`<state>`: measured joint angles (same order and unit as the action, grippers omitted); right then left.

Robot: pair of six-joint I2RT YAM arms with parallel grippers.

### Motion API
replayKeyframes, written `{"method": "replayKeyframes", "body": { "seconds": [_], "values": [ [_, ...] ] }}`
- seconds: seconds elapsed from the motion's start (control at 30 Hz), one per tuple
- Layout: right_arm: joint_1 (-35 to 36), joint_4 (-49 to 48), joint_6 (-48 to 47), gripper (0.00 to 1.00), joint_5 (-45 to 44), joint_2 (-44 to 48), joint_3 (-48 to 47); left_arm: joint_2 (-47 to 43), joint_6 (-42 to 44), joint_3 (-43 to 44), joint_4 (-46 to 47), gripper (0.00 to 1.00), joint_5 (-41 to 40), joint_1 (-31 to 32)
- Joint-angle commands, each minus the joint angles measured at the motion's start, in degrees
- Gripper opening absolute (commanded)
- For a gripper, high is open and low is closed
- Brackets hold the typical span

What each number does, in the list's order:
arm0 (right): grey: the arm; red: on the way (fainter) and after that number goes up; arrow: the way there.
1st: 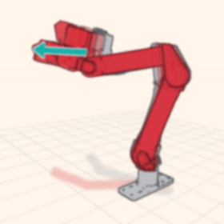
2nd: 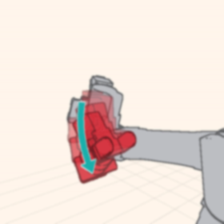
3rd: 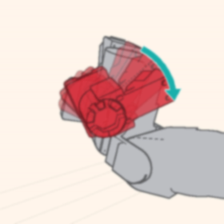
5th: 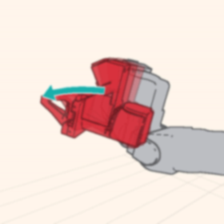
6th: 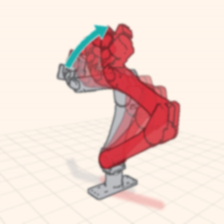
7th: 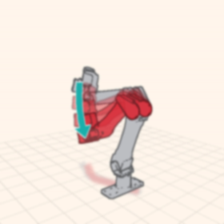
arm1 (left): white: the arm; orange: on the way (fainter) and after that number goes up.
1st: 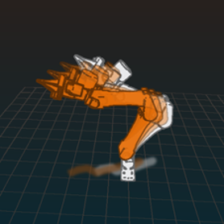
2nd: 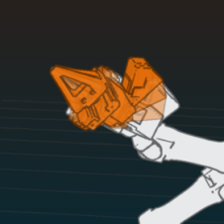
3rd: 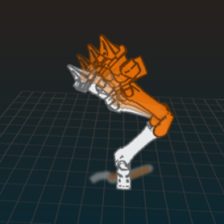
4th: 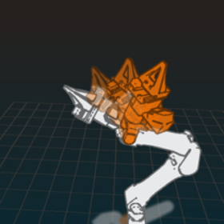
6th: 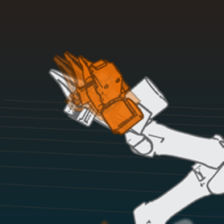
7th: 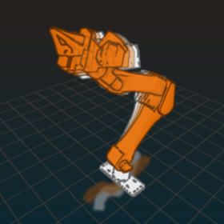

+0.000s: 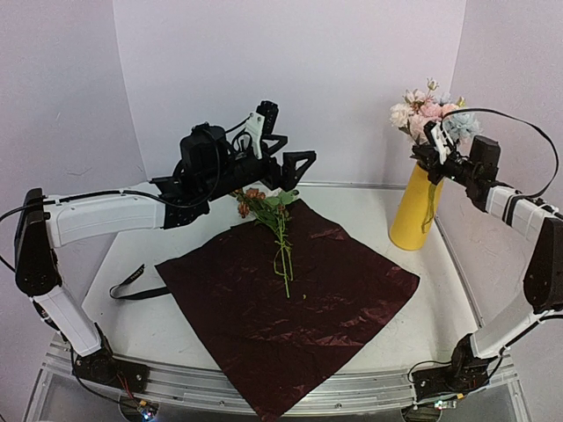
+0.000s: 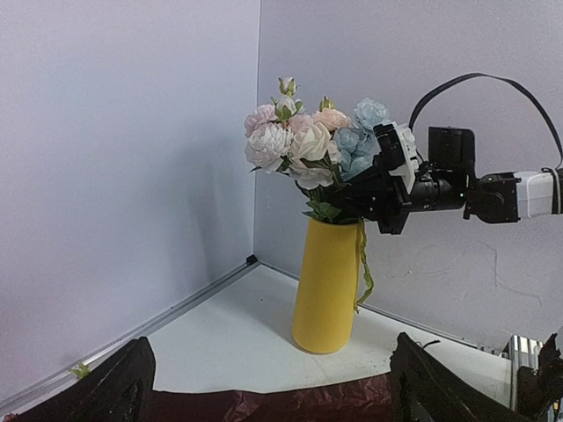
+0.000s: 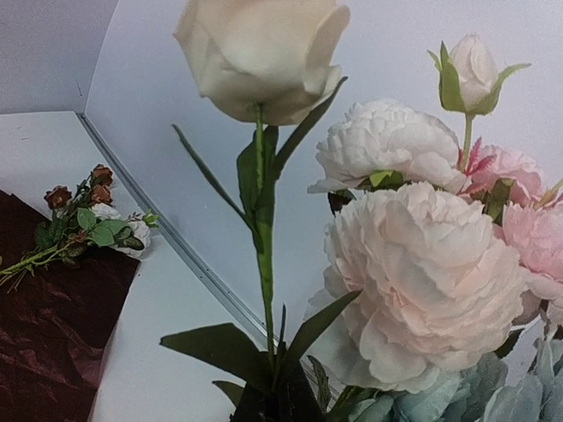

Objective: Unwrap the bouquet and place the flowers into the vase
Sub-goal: Insert the fake flower into the vase.

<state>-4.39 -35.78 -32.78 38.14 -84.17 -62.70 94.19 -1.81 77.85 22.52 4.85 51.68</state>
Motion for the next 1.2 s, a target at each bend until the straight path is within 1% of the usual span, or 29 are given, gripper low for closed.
{"method": "replayKeyframes", "body": {
  "seconds": [0.0,0.17,0.3,0.33,0.47,0.53,0.57,0.6,0.7,0.8,0.93,1.17],
  "values": [
    [-0.71,-2.98,2.25,0.05,0.52,3.44,1.89,-1.83,-1.33,-0.23,1.82,0.94,0.59,-0.28],
    [-0.67,-2.81,6.97,0.17,-0.13,6.79,2.66,-2.13,-2.02,-1.13,1.82,0.93,0.51,-0.26],
    [-0.70,-1.23,11.30,0.38,-1.20,9.97,3.64,-2.33,-4.15,-2.52,1.82,0.93,-0.30,-0.26],
    [-0.70,-0.33,12.01,0.45,-1.15,11.18,3.86,-2.28,-5.00,-2.71,1.76,0.93,-0.44,-0.28],
    [-0.68,2.81,13.14,0.71,-1.62,15.45,5.52,-2.24,-6.89,-3.08,1.64,0.93,-0.52,-0.26],
    [-0.67,5.51,13.36,0.81,-1.28,17.09,5.56,-2.37,-7.44,-3.16,1.48,0.93,-1.07,-0.26],
    [-0.70,6.97,13.62,0.88,-0.84,17.80,5.44,-2.49,-7.76,-3.29,1.39,0.93,-1.59,-0.26],
    [-0.71,8.38,13.99,0.97,-0.41,18.56,5.43,-2.56,-8.15,-3.46,1.28,0.94,-2.13,-0.25],
    [-0.68,10.02,15.64,0.98,1.78,21.43,6.65,-3.05,-9.63,-4.17,0.91,0.95,-3.64,-0.26],
    [-0.70,11.39,16.85,0.98,3.14,23.90,8.41,-3.94,-11.76,-5.29,0.35,0.99,-4.20,-0.26],
    [-0.67,12.24,19.48,0.98,3.76,27.94,11.15,-5.67,-14.06,-7.10,-1.25,1.00,-4.42,-0.26],
    [-0.67,15.22,26.77,0.98,2.66,34.53,14.55,-7.93,-16.53,-8.24,-7.04,1.00,-8.15,-0.26]
  ]
}}
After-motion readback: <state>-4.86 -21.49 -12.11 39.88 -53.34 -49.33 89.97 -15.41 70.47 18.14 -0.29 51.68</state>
